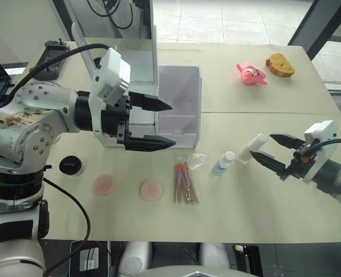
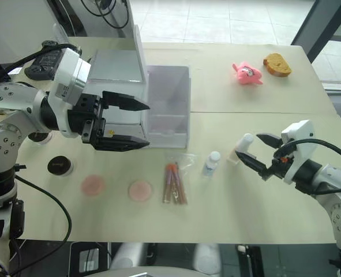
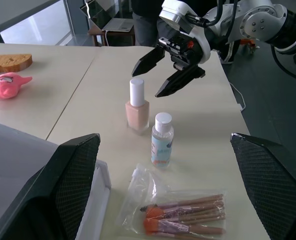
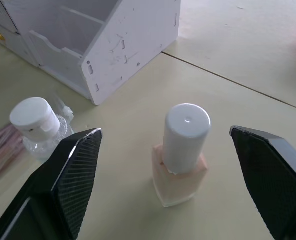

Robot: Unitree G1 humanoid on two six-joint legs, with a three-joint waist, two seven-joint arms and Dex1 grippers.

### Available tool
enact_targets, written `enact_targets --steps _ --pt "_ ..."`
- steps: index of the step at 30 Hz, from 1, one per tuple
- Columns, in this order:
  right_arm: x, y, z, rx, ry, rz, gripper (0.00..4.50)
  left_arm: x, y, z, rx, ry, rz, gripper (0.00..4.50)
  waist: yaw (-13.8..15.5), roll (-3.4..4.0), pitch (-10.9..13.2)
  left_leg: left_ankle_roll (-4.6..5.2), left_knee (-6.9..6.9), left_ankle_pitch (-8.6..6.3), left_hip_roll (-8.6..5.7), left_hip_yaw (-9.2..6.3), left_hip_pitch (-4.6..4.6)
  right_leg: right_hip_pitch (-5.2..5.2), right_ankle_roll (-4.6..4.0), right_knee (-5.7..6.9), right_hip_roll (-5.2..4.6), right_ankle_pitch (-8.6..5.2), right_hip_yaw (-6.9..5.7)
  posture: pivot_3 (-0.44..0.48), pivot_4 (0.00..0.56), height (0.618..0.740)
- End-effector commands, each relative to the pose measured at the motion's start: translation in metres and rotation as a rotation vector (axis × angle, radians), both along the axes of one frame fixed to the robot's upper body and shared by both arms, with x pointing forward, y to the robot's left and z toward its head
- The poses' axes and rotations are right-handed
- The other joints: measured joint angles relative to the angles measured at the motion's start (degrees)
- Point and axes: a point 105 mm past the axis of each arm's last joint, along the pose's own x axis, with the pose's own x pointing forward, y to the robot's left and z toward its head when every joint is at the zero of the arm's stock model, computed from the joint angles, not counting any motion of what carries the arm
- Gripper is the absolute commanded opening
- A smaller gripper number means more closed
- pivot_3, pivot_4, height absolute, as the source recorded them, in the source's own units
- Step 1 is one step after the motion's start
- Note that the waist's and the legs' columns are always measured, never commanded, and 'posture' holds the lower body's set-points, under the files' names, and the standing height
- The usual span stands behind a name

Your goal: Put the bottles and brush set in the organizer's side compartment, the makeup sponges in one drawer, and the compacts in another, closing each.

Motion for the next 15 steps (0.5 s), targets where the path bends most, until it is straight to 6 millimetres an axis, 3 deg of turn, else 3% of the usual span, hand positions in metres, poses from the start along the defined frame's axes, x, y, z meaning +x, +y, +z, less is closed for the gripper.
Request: enact_targets --steps 1,15 --pt "0.0076 0.0046 0.0099 -0.003 -0.076 0.004 3.28 -0.0048 0.0005 0.0094 -0.015 -0.041 0.001 4.50 0.0 0.00 0.0 -0.01 0.00 0.00 0.01 0.00 0.00 0.00 0.00 -0.04 0.01 0.00 0.00 0.000 0.150 0.740" --pt "0.0146 0.0011 0.0071 -0.005 -0.070 -0.005 3.28 -0.0041 0.0015 0.0110 -0.043 -0.012 0.006 4.50 -0.1 0.02 0.0 -0.03 -0.04 0.02 0.01 0.02 0.01 0.01 -0.01 -0.09 0.01 0.00 0.01 0.000 0.150 0.740"
